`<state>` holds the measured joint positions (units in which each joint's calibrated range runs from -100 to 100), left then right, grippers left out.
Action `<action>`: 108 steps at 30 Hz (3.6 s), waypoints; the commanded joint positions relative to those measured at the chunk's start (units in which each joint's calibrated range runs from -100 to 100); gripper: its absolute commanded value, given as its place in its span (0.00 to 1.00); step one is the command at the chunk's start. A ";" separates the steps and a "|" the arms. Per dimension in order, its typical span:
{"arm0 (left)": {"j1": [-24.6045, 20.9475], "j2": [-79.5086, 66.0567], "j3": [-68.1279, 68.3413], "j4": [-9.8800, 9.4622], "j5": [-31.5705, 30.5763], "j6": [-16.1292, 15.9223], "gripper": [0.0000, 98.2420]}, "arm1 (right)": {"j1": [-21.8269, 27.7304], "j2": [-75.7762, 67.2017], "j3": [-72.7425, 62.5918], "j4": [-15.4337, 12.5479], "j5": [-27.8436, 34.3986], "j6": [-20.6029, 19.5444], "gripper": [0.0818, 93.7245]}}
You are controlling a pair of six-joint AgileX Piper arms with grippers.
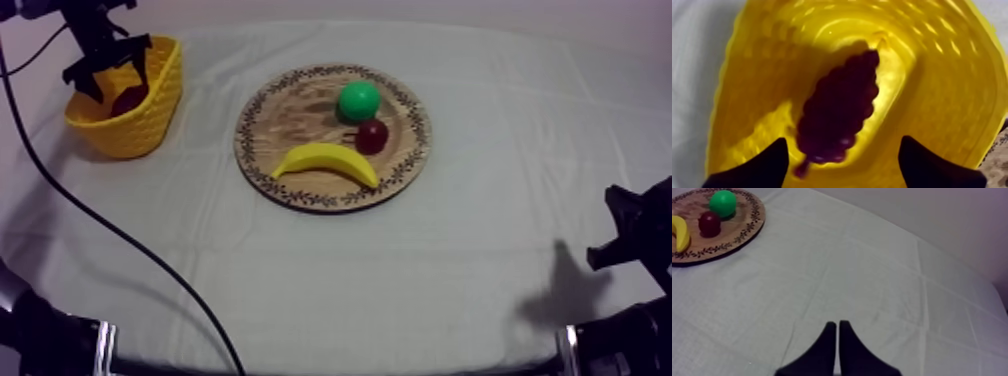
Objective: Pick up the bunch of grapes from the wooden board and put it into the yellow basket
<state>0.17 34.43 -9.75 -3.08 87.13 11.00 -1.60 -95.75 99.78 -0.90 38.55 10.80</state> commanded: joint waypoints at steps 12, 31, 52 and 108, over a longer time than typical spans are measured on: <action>0.76 -11.64 6.93 -0.69 -2.37 1.43 0.86 | 0.00 0.00 0.00 -0.01 -0.01 0.02 0.00; 3.42 -48.74 36.60 -0.34 -17.37 -2.12 0.42 | 0.00 0.00 0.00 -0.01 -0.01 0.02 0.00; 1.16 -84.95 66.49 3.31 -29.78 -7.11 0.00 | 0.00 0.00 0.00 -0.01 -0.01 0.02 0.00; -1.52 -134.17 108.41 0.76 -50.42 0.54 0.00 | -0.08 0.00 0.00 -0.01 -0.01 0.06 0.00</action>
<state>-1.36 -99.71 98.61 -2.32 36.75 11.54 -1.67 -95.75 99.78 -0.90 38.55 10.85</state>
